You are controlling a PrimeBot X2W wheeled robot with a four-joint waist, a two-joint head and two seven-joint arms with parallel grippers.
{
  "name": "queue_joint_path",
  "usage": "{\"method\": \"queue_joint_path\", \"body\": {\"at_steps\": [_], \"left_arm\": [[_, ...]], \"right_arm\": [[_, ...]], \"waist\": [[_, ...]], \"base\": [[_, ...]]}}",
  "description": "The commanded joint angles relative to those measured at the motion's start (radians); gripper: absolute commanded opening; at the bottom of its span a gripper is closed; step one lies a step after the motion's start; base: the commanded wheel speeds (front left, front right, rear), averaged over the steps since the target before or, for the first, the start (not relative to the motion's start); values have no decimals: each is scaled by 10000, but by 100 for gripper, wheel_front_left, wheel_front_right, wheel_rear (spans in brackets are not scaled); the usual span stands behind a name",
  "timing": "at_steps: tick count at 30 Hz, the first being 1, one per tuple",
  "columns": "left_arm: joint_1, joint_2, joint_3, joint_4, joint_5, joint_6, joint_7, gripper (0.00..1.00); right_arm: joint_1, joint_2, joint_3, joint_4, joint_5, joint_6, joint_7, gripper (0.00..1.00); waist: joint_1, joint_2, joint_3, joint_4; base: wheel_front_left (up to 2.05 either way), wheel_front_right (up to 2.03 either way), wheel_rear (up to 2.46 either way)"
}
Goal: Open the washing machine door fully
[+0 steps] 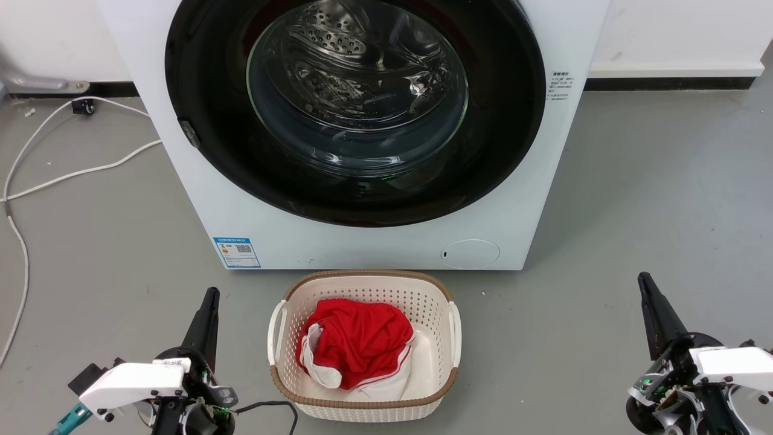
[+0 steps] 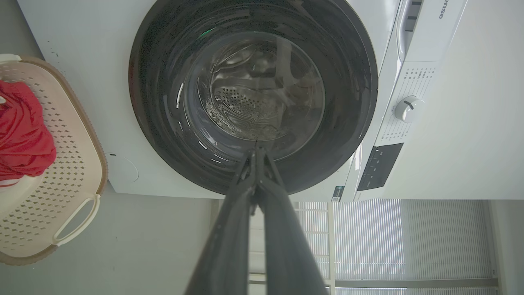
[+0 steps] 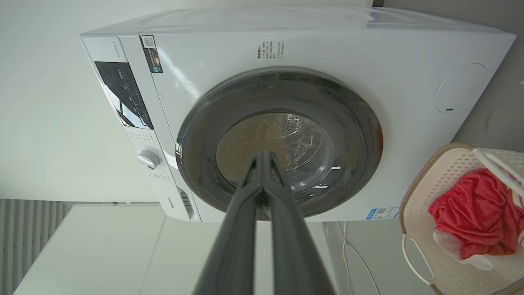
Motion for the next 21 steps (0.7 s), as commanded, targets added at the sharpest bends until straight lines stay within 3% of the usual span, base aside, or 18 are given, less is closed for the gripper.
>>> {"method": "queue_joint_path", "body": {"at_steps": [1, 12, 13, 21], "left_arm": [[-80, 0, 9, 6, 31, -32, 15, 0], [-82, -17, 36, 8, 59, -33, 43, 0], [11, -15, 9, 31, 2, 2, 1, 100], [78, -67, -272, 101, 103, 9, -291, 100]], "right_arm": [[-118, 27, -15, 20, -26, 0, 22, 0], [-121, 43, -34, 20, -46, 0, 44, 0], [16, 16, -24, 22, -12, 0, 4, 100], [270, 43, 56, -84, -70, 0, -295, 100]], "waist": [[0, 0, 0, 0], [0, 0, 0, 0], [0, 0, 0, 0], [0, 0, 5, -7]], "base": [[0, 0, 0], [0, 0, 0], [0, 0, 0], [0, 0, 0]]}}
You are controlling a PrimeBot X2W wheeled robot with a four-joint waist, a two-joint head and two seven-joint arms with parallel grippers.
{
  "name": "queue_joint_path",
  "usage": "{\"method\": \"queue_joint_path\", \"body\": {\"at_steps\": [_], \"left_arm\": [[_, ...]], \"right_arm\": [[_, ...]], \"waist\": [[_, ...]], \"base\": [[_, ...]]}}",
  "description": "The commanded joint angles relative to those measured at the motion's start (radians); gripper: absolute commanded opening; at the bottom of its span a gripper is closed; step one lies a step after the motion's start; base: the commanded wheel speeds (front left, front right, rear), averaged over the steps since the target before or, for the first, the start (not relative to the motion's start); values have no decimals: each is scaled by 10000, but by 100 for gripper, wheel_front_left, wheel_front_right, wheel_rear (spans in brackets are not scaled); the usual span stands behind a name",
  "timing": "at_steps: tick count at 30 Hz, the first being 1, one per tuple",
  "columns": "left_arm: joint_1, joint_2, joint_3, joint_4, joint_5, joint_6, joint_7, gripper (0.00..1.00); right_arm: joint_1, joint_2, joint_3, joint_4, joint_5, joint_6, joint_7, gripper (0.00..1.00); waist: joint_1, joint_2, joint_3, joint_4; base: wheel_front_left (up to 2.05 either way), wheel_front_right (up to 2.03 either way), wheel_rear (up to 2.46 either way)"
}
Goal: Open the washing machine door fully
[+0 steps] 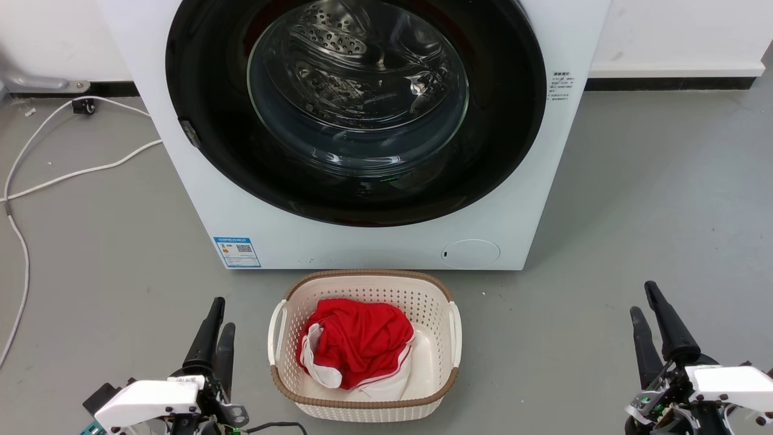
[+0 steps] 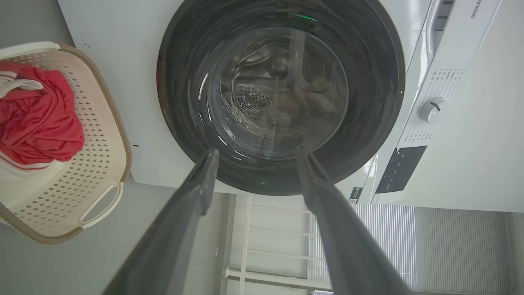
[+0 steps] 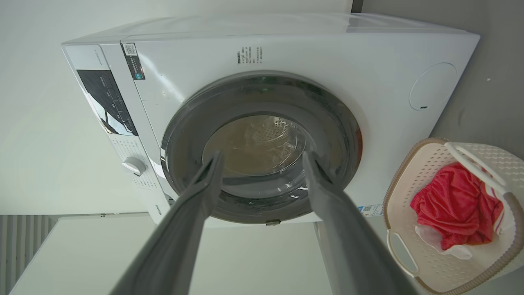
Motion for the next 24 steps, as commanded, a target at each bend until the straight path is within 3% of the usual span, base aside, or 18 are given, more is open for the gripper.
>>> {"method": "queue_joint_path", "body": {"at_steps": [1, 11, 24], "left_arm": [[-300, 38, -113, -249, 123, -7, -137, 100], [-434, 35, -170, -801, 1046, -11, -601, 100], [-635, 30, -358, -1586, 3734, -17, -1127, 100]], "right_arm": [[-138, -16, 16, -313, -78, 2, -141, 100], [-34, -6, -17, -920, -1139, 2, -599, 100], [70, 6, 101, -1896, -4481, 2, -1125, 100]], "waist": [[0, 0, 3, -3], [0, 0, 39, 9], [0, 0, 119, 7]], "base": [[0, 0, 0], [0, 0, 0], [0, 0, 0]]}}
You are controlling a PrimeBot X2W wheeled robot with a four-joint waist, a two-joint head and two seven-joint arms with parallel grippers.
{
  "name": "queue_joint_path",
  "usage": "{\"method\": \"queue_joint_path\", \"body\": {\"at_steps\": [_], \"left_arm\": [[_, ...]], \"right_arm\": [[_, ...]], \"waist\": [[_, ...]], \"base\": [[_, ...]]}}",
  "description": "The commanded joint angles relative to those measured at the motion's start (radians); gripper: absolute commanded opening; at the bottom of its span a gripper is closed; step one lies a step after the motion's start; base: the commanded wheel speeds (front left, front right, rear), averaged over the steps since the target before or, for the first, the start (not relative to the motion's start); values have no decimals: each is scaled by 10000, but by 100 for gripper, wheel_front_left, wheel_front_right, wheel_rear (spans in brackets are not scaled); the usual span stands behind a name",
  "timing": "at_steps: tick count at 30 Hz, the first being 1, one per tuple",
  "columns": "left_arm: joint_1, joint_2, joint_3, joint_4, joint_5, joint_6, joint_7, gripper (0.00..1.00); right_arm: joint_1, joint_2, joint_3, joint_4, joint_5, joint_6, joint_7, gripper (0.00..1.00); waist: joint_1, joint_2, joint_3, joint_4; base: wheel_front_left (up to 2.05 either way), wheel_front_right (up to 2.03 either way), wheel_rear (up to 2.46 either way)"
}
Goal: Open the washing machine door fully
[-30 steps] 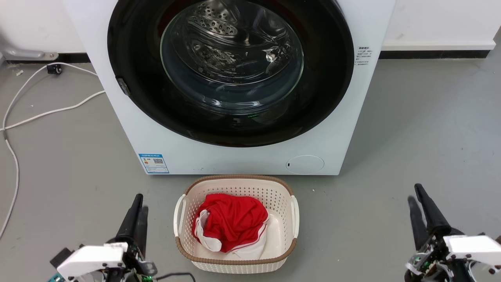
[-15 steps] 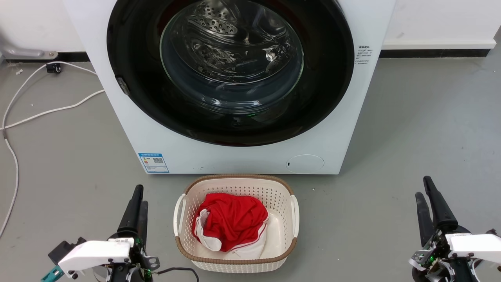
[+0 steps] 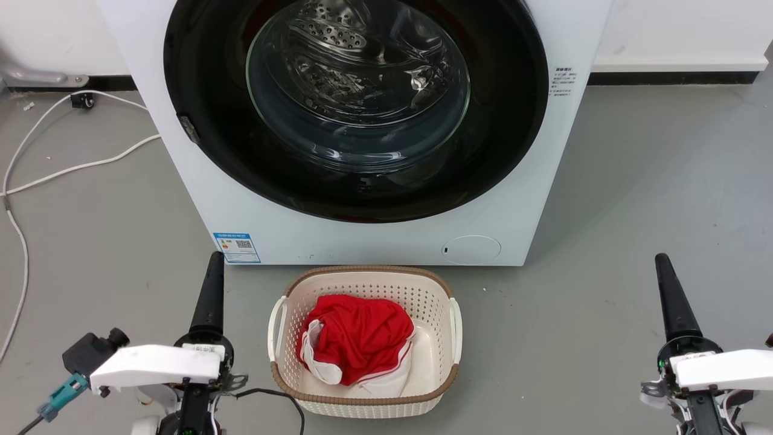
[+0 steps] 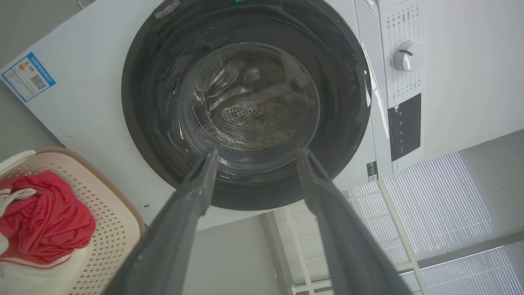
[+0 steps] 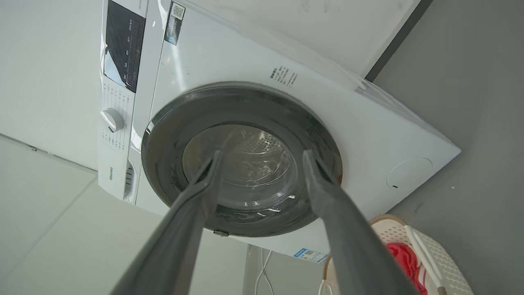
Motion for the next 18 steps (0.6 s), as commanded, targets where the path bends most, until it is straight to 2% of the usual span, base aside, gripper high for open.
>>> {"method": "queue_joint_path", "body": {"at_steps": [1, 13, 18], "left_arm": [[-319, 32, -31, -303, 589, -18, -124, 100], [-379, 27, -389, -519, 3255, 192, -547, 100], [-343, 24, -620, -530, 4784, 347, -800, 100]], "right_arm": [[-43, -8, 58, -330, -706, 0, -125, 100], [215, 3, 432, -727, -4230, 0, -532, 100], [365, 10, 493, -856, -5696, 0, -611, 100]], "waist": [[0, 0, 12, -5], [0, 0, 46, -25], [0, 0, 41, -27]], "base": [[0, 0, 0], [0, 0, 0], [0, 0, 0]]}}
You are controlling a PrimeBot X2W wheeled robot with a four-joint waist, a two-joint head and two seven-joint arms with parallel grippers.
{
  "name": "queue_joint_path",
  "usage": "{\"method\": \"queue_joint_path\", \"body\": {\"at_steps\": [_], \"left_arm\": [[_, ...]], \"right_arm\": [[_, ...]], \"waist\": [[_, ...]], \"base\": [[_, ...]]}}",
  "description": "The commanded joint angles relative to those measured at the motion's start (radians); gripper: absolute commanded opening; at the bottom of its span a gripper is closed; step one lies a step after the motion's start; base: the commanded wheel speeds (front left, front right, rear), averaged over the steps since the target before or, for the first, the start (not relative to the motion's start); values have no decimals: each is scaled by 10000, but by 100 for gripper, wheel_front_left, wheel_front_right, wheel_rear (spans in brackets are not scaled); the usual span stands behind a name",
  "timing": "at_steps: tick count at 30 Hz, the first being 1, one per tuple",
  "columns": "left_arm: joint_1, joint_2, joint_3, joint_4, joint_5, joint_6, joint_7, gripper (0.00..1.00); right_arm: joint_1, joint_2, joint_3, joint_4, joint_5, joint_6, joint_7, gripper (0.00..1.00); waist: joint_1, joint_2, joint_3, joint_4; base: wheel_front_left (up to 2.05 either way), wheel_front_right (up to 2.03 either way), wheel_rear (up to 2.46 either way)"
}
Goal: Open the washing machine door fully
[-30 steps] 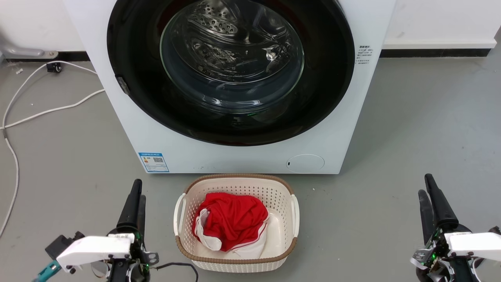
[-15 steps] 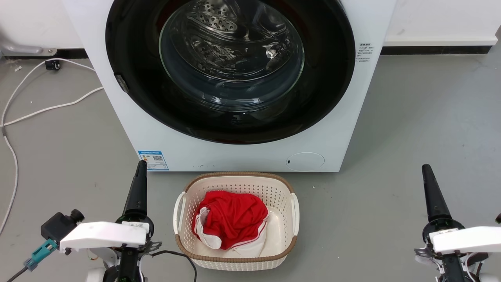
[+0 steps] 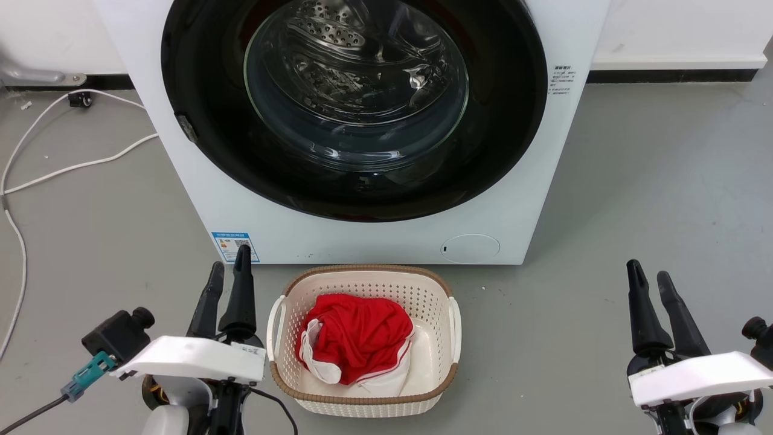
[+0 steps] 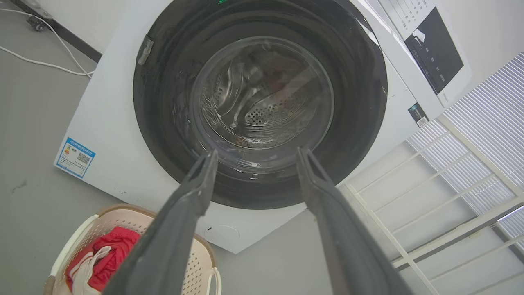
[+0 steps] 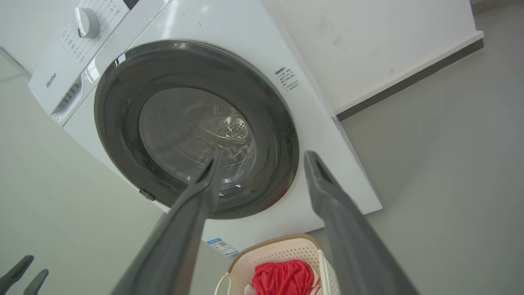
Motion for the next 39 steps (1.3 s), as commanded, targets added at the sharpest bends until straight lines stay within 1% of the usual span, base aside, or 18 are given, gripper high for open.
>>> {"method": "queue_joint_path", "body": {"at_steps": [1, 3, 5, 6, 17, 31, 39], "left_arm": [[-181, 23, -177, -203, 1058, 111, -213, 100], [-170, 23, -205, -199, 1237, 132, -238, 100], [-117, 21, -280, -152, 2054, 169, -381, 100], [-117, 21, -280, -152, 2054, 169, -381, 100], [-109, 17, -347, -79, 3466, 249, -666, 100], [-181, 12, -515, 23, 4899, 337, -1000, 100], [-252, 9, -565, 94, 5436, 358, -1175, 100]], "right_arm": [[33, 8, 6, -279, -936, 0, -118, 100], [46, 9, 8, -303, -1075, 0, -134, 100], [129, 13, 48, -430, -1728, 0, -199, 100], [129, 13, 48, -430, -1728, 0, -199, 100], [257, 23, 60, -725, -2991, 0, -316, 100], [424, 34, 56, -887, -4220, -1, -343, 100], [470, 39, 41, -917, -4819, -1, -372, 100]], "waist": [[-1, 0, -3, 4], [-1, 0, -5, 3], [-1, 0, -4, -1], [-1, 0, -4, -1], [-1, 0, 7, 10], [-1, 0, 5, 21], [-1, 0, 31, 18]], "base": [[0, 0, 0], [0, 0, 0], [0, 0, 0], [0, 0, 0], [0, 0, 0], [0, 0, 0], [0, 0, 0]]}}
